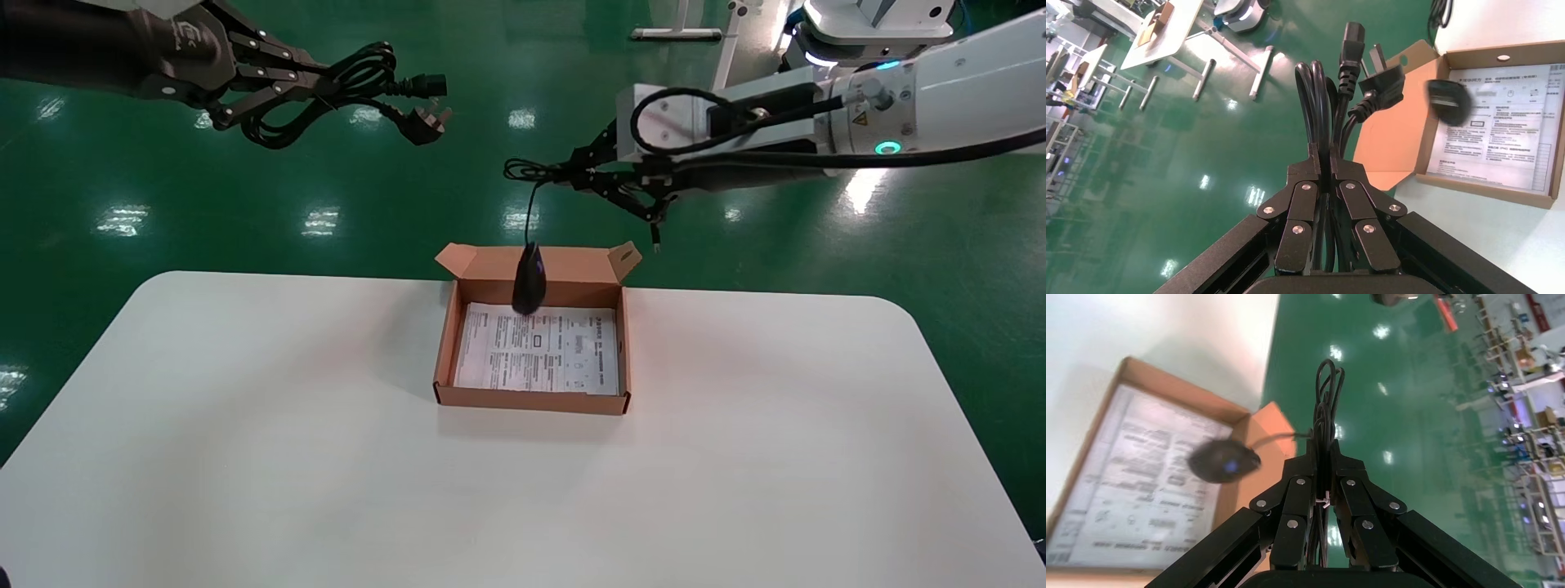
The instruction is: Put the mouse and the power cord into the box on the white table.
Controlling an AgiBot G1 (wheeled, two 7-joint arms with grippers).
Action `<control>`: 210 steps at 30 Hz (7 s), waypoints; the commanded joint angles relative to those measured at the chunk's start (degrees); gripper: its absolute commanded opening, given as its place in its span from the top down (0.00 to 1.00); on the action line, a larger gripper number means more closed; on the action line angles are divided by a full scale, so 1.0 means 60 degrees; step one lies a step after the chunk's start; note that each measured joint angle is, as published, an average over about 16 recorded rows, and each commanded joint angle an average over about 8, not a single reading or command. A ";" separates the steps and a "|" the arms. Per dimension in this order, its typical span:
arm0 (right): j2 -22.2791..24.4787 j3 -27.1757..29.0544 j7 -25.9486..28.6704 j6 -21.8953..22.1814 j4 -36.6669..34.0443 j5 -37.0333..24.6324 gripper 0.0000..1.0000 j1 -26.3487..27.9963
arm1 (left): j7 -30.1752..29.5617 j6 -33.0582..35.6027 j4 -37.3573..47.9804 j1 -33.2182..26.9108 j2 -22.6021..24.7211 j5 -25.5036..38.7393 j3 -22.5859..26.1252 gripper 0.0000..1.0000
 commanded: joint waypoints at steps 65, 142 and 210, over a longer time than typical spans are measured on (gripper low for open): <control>-0.0125 -0.1523 -0.0001 0.1671 0.0264 0.0759 0.00 -0.0725 | -0.1990 0.0070 -0.1598 0.1376 0.1150 0.0385 0.0605 1.00; 0.4684 0.1387 0.5366 -0.0951 0.6961 0.5084 0.00 -0.5286 | -0.3199 -0.0394 -0.6655 0.8208 -0.1304 -0.3709 -0.3891 0.00; 0.5970 0.3079 0.8341 -0.1157 1.0841 0.7580 0.00 -0.8121 | -0.4680 0.0865 -1.0291 1.0620 -0.3740 -0.5608 -0.6216 0.00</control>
